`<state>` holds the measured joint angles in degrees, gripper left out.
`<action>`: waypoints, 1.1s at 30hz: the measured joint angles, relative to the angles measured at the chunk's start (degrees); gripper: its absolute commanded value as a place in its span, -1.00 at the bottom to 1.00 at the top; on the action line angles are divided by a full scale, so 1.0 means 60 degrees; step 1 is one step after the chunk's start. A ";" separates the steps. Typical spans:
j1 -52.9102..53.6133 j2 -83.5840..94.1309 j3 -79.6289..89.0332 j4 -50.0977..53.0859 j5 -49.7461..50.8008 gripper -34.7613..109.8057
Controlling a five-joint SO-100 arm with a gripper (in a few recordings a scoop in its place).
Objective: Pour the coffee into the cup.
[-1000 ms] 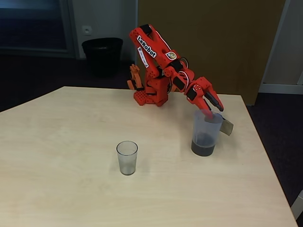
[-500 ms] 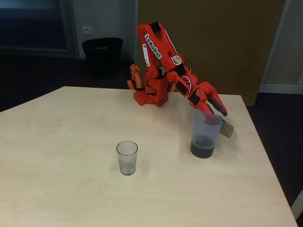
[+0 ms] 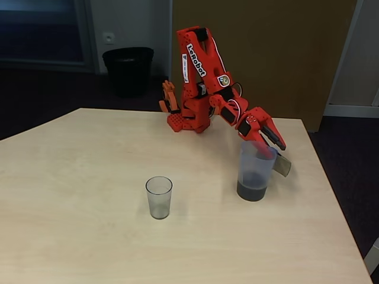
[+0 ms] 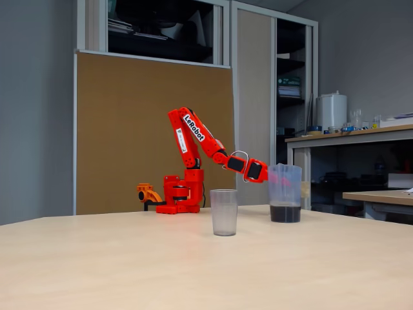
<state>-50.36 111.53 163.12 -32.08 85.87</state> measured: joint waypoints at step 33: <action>0.0513 -0.3413 -0.0923 -0.3281 -0.0205 -0.32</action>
<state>-47.29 91.05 157.59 -51.77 84.64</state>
